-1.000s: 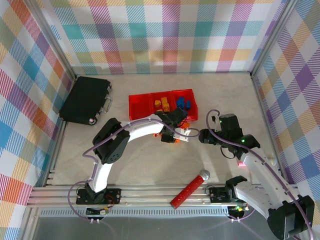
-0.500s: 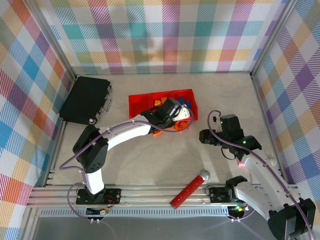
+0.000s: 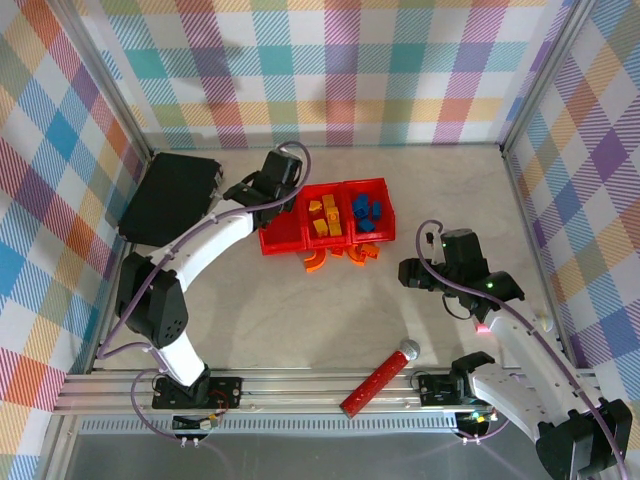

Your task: Sort the legos into containers by color

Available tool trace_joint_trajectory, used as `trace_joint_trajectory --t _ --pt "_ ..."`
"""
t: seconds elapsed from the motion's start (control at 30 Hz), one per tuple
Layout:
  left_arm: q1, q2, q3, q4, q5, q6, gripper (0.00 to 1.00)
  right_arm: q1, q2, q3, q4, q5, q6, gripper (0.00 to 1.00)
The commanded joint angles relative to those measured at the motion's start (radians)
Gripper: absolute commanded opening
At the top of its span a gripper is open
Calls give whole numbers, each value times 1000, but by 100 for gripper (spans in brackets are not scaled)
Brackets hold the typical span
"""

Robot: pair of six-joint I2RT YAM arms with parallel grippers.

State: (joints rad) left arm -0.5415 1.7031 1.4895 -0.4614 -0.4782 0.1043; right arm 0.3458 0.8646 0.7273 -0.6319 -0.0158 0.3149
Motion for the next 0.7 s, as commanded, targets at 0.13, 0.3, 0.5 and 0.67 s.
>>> trace_joint_trajectory --t 0.13,0.3,0.5,0.67 --pt "66 151 229 -338 60 -300 27 -5 8 45 -5 -30 16 73" --pt "119 221 300 -416 125 -361 27 -5 -3 41 -16 -31 15 73" --pt "145 308 387 -493 223 -342 26 -5 3 40 -16 -31 16 73" --pt "145 308 352 -481 274 -339 25 -5 19 40 -5 -41 19 73"
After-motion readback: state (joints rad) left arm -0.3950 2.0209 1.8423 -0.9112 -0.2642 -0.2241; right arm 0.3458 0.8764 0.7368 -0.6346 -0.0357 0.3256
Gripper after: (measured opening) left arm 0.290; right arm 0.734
